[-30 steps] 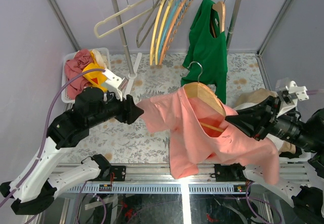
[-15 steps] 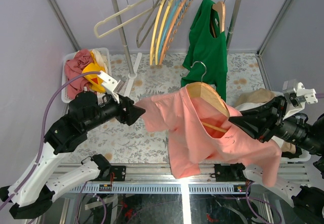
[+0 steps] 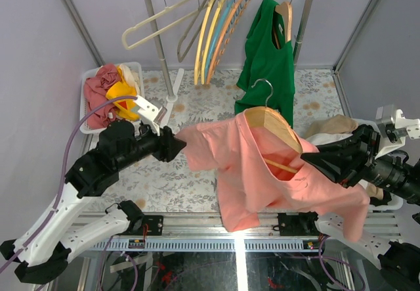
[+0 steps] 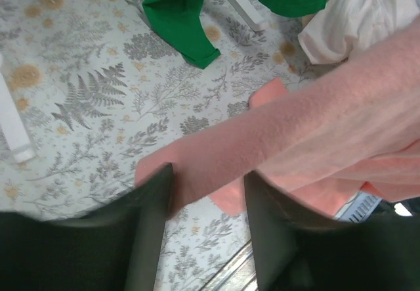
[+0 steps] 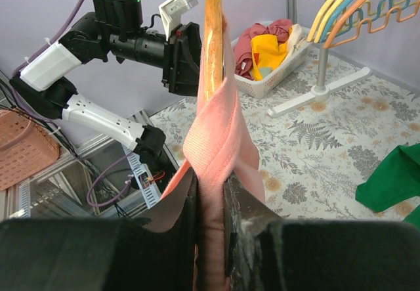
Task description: Place the t-shirt on the hanger
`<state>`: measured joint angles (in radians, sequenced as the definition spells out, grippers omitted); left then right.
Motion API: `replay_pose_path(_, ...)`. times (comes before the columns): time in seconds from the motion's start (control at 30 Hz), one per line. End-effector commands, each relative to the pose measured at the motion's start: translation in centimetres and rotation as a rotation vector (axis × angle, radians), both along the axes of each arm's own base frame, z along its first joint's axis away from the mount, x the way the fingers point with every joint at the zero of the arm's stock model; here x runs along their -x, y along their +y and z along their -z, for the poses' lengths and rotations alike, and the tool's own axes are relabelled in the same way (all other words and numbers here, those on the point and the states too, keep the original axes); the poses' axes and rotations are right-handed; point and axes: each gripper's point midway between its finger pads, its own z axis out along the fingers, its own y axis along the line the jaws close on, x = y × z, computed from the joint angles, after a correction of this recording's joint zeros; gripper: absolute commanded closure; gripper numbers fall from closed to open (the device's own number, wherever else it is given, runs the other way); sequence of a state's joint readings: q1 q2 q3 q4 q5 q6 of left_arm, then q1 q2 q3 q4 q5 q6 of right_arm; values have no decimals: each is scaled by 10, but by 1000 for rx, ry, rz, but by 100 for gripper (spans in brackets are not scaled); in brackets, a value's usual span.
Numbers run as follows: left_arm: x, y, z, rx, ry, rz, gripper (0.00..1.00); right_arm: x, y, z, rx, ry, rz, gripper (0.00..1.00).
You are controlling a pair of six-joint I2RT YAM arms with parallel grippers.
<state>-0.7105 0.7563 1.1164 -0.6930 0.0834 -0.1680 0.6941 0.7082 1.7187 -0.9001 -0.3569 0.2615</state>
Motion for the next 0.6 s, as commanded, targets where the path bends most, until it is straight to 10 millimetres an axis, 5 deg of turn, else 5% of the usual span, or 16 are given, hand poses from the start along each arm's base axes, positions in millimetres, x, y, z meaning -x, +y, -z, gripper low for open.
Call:
replay_pose_path(0.0, -16, -1, -14, 27, -62, -49, 68, 11, -7, -40, -101, -120, -10, 100)
replay_pose_path(0.07, -28, 11, -20, 11, -59, -152, 93, 12, -9, -41, -102, -126, -8, 100)
replay_pose_path(0.13, -36, 23, -31, 11, -70, -236, 99, 12, -11, -43, -108, -131, 2, 100)
replay_pose_path(0.4, -47, 56, -93, 59, -155, -429, 100, 15, -22, -48, -131, -167, 35, 100)
replay_pose_path(0.57, -62, 82, -90, -12, -140, -610, 100, 21, -29, -54, -165, -196, 38, 100)
